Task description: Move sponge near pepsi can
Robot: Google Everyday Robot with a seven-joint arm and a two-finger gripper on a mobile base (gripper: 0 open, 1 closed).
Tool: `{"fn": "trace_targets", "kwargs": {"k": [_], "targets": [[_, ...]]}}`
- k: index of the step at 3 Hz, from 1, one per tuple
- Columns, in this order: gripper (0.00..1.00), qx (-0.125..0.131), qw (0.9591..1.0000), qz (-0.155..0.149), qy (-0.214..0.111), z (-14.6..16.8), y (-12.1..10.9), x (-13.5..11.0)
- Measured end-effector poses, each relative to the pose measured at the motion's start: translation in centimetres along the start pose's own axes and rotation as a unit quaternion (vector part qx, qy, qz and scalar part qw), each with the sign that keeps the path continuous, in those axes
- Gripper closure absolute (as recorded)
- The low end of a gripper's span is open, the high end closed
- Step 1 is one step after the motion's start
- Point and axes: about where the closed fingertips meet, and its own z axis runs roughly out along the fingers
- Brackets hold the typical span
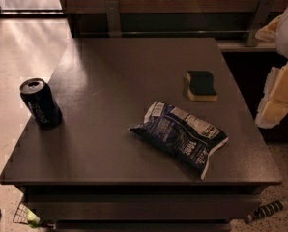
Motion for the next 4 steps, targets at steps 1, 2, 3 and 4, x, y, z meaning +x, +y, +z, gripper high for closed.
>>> {"fn": "trace_targets", "kwargs": {"k": [1,2,3,4], "targets": [[0.00,0.000,1.0000,0.000,0.000,0.0,0.0,0.0],[0.00,0.016,0.9977,0.032,-0.058,2.4,-2.2,-0.3],[0.00,0.027,0.9848,0.081,-0.151,6.0,-5.0,-1.1],[0.00,0.037,0.9637,0.126,-0.232,9.8,-7.4,-2.3]]}}
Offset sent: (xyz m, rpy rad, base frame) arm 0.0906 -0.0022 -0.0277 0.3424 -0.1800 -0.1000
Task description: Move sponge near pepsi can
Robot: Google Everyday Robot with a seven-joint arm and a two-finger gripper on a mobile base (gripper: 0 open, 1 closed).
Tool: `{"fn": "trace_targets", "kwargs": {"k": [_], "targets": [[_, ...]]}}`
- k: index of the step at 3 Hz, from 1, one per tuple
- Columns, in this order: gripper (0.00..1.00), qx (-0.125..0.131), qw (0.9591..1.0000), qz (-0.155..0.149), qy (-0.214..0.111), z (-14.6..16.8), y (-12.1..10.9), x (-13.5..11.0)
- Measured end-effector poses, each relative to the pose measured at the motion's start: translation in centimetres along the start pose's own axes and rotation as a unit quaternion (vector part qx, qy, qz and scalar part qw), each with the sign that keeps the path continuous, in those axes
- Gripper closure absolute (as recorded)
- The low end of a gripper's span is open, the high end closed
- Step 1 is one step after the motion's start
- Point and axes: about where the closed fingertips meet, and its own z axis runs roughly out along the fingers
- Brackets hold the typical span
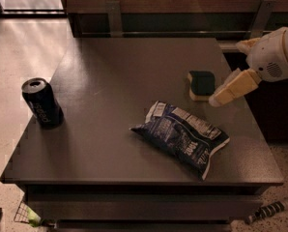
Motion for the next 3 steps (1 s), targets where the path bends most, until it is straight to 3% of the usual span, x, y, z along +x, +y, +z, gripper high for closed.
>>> {"fn": "trace_targets", "kwargs": {"k": [1,2,3], "targets": [[0.00,0.028,0.9946,0.062,-0.078,4.7,-1.6,1.3],[0.00,0.051,0.9877,0.096,-0.112,7.3,-2.1,2.4],[0.00,0.049,0.9879,0.097,-0.110,7.5,-2.1,2.3]]}}
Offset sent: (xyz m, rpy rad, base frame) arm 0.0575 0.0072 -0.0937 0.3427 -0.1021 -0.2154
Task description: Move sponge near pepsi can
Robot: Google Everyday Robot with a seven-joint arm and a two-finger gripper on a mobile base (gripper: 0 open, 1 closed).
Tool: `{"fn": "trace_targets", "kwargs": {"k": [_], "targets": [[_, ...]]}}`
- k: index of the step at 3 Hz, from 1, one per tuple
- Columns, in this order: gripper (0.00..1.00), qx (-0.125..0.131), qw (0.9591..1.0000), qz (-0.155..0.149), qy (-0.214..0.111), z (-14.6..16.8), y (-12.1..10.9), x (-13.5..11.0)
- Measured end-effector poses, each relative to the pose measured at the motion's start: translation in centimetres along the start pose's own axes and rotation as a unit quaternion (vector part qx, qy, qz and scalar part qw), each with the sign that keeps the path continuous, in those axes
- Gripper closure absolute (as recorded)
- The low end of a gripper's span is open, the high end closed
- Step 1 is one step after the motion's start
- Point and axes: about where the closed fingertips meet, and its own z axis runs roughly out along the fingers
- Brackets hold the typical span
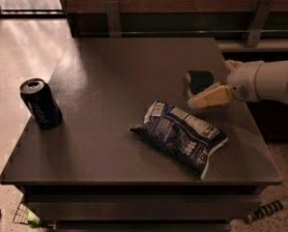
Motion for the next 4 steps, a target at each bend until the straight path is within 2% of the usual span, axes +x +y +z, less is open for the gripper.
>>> {"fn": "trace_targets", "kwargs": {"k": [1,3,4], "targets": [[0.00,-0.006,0.9999,0.005,0.010,0.7,0.2,0.0],[0.02,-0.021,0.9981,0.058,-0.007,4.6,0.2,2.9],[0.26,-0.022,0.9981,0.056,-0.007,4.7,0.4,2.7]]}}
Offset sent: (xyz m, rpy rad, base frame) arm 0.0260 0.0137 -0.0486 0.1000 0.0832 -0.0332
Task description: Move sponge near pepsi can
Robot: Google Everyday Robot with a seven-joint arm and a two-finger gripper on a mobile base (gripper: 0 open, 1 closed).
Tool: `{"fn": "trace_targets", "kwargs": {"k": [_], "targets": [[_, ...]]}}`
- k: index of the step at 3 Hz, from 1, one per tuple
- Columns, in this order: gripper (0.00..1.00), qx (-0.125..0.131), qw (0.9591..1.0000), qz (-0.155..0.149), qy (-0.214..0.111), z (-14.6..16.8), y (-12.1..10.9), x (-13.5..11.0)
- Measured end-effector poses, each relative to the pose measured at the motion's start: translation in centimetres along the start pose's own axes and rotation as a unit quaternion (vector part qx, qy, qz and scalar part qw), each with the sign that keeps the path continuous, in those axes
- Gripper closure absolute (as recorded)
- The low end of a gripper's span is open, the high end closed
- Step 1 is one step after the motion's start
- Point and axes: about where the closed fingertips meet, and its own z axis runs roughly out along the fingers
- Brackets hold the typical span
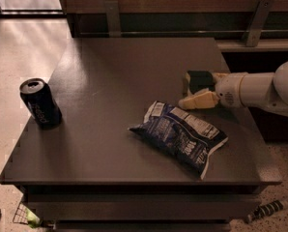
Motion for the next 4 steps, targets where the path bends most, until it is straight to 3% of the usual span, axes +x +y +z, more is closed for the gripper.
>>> {"fn": "trace_targets", "kwargs": {"k": [2,3,4], "targets": [[0.82,-0.001,1.0000,-0.001,0.000,-0.09,0.09,-0.38],[1.00,-0.001,1.0000,-0.001,0.000,-0.09,0.10,-0.38],[1.00,-0.001,1.0000,-0.001,0.000,-0.10,0.10,-0.40]]}}
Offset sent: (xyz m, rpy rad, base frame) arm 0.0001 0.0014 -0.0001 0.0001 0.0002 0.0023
